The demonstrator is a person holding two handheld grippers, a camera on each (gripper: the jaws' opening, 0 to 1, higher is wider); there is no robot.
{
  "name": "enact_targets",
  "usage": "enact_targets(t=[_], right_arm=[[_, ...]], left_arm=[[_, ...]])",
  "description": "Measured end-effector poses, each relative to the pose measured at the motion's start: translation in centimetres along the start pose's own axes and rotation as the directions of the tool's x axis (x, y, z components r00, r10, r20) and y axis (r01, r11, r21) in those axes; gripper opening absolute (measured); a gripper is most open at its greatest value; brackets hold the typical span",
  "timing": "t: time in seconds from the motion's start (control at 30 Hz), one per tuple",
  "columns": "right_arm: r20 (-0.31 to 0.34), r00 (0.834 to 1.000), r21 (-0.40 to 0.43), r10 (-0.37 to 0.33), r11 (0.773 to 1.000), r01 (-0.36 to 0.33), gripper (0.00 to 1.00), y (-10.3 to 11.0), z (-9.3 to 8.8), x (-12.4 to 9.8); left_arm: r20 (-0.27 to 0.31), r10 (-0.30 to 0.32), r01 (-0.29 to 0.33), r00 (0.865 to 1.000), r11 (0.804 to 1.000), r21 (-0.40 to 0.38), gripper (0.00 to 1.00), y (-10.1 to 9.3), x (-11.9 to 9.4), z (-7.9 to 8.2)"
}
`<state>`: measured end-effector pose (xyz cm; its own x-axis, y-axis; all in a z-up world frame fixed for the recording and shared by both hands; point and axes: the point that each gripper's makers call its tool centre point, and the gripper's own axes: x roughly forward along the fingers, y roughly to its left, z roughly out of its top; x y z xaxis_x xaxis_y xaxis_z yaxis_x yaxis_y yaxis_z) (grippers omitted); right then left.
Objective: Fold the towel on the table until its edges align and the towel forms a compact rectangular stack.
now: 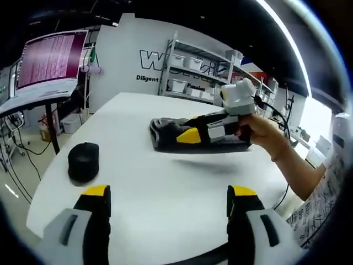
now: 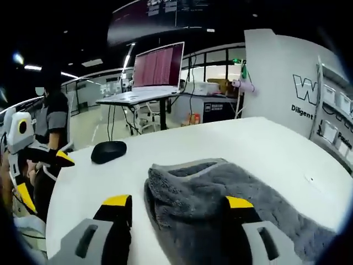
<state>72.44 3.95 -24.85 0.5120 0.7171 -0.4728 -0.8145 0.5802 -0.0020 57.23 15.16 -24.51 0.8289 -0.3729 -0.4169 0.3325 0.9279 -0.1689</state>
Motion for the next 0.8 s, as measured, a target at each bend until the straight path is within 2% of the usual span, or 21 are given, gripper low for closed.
enact_targets(t=[0.03,0.1,0.2,0.37,0.47,0.6,0.67,0.73,0.8], right_arm=[[0.003,1.000,0.000,-0.006,1.000,0.006,0.81,-0.3,-0.1,-0.4],[0.002,0.999,-0.012,-0.040,0.999,0.040,0.85,-1.2,-0.5,-1.5],[-0.016,0.995,-0.022,-0.099,0.995,0.099,0.85,-3.4,-1.6,-3.7],[-0.011,0.993,0.017,-0.116,0.993,0.116,0.88,-5.5,-3.1,-7.1],[-0.008,0.988,0.017,-0.154,0.988,0.154,0.89,-7.2,-4.1,-9.6],[0.017,0.987,0.020,-0.161,0.987,0.161,0.90,-8.7,-4.9,-12.0],[0.002,0.990,-0.006,-0.144,0.990,0.144,0.91,-9.0,-5.9,-13.2],[-0.008,0.984,-0.007,-0.180,0.984,0.180,0.91,-10.3,-7.1,-14.5],[0.013,0.981,0.002,-0.193,0.981,0.193,0.91,-10.9,-7.7,-15.5]], left_arm=[[-0.001,-0.003,0.003,1.000,1.000,0.004,0.91,-0.1,0.1,0.1],[-0.006,-0.008,0.008,1.000,1.000,0.013,0.91,-0.3,0.4,0.4],[-0.012,-0.014,0.014,1.000,1.000,0.028,0.91,-0.7,0.9,0.6],[-0.020,-0.043,0.044,0.999,0.998,0.044,0.91,-1.8,2.0,1.1],[-0.029,-0.061,0.063,0.998,0.996,0.060,0.91,-2.4,2.7,1.5],[-0.032,-0.077,0.080,0.996,0.993,0.082,0.91,-3.2,3.6,2.4],[-0.027,-0.088,0.090,0.996,0.992,0.092,0.91,-3.6,4.1,3.0],[-0.030,-0.107,0.110,0.994,0.988,0.110,0.91,-4.1,4.7,3.7],[-0.023,-0.113,0.115,0.993,0.987,0.114,0.91,-4.3,5.1,4.5]])
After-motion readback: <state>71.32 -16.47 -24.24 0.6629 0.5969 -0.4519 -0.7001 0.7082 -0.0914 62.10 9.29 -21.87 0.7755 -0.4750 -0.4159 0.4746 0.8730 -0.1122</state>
